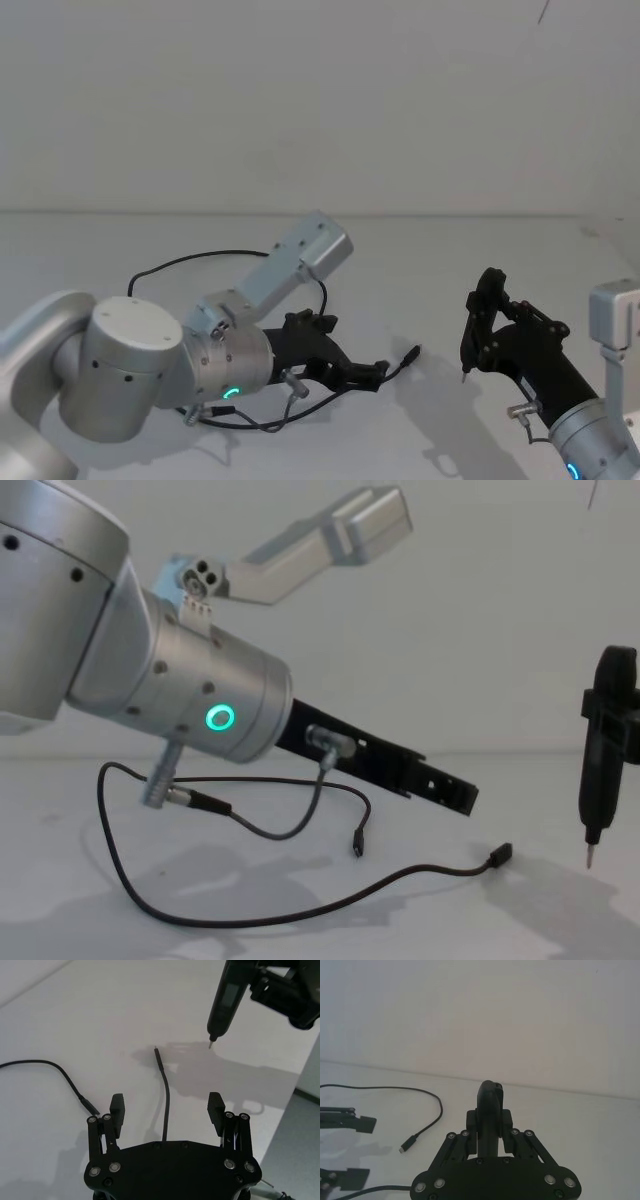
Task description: Pick up the data cable with the one hand.
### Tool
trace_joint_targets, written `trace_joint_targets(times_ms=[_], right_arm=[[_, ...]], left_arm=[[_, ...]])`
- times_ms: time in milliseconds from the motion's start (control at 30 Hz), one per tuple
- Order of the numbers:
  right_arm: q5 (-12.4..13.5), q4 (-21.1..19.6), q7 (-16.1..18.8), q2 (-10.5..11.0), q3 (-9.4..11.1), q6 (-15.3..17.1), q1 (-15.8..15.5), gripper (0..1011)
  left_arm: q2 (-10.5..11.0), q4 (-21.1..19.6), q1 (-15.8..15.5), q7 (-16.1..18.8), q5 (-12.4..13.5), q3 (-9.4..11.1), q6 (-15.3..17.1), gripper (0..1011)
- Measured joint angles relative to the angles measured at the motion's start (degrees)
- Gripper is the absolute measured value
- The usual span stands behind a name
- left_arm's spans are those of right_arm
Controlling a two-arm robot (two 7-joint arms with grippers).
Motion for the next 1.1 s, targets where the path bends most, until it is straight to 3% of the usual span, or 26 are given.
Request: trace_joint_targets(times_ms=[467, 1100], right_arm=[[0.0, 0.0, 0.0, 0.0, 0.0, 0.0, 0.0, 279], [0.0, 0.0, 0.0, 0.0, 0.0, 0.0, 0.0, 279]], left_arm=[[-2.29, 4.76, -2.13, -0.03, 1.77, 2.62, 1.87, 1001], [-4.23, 9.37, -2.89, -1.12, 2.56, 3.33, 1.72, 1001]])
